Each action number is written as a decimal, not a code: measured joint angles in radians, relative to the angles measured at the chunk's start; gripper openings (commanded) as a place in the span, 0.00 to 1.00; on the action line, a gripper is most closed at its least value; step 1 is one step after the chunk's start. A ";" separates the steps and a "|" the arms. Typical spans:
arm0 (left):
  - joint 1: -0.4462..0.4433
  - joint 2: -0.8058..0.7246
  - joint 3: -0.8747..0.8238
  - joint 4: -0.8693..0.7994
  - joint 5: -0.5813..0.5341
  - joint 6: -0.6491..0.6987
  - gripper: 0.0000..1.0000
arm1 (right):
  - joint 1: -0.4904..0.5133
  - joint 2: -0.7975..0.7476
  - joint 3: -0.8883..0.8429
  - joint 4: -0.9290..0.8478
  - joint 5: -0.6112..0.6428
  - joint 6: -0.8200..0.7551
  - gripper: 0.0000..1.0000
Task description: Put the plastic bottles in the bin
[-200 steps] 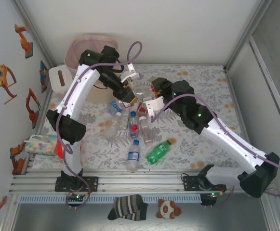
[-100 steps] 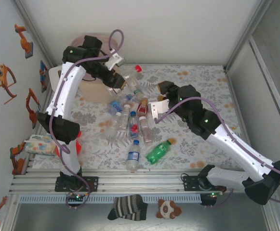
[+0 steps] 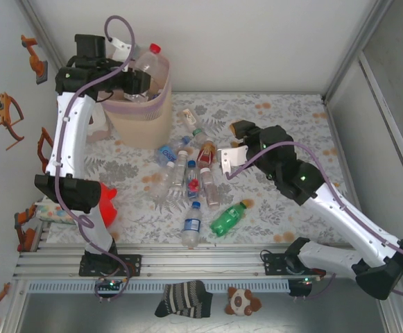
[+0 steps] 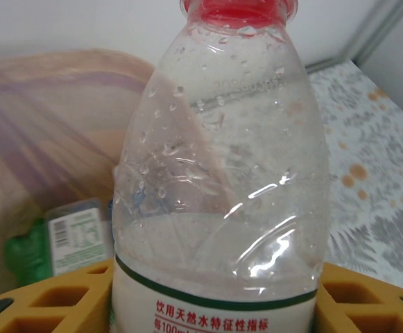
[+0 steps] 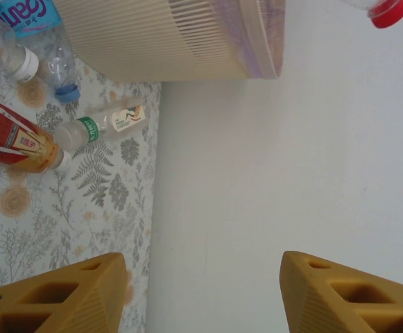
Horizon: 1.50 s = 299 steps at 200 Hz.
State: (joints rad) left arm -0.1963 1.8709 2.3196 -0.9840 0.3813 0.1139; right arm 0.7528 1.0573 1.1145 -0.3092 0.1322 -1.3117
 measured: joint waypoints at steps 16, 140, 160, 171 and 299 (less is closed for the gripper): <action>0.023 0.016 0.029 0.019 -0.018 -0.026 0.54 | 0.014 0.000 0.000 -0.013 0.001 0.007 0.58; 0.092 0.283 0.172 0.035 -0.235 -0.077 0.52 | 0.135 0.010 0.000 -0.114 0.099 0.033 0.56; 0.092 0.296 0.150 0.036 -0.255 -0.077 0.51 | 0.142 0.010 0.000 -0.131 0.106 0.040 0.56; 0.092 0.298 0.133 0.038 -0.261 -0.077 0.51 | 0.143 0.010 0.000 -0.137 0.109 0.042 0.56; 0.092 0.348 -0.038 0.052 -0.286 -0.062 0.65 | 0.146 0.010 0.000 -0.158 0.124 0.058 0.56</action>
State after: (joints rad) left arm -0.1040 2.2185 2.2818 -0.9318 0.0948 0.0521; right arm 0.8993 1.0676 1.1145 -0.4671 0.2558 -1.2533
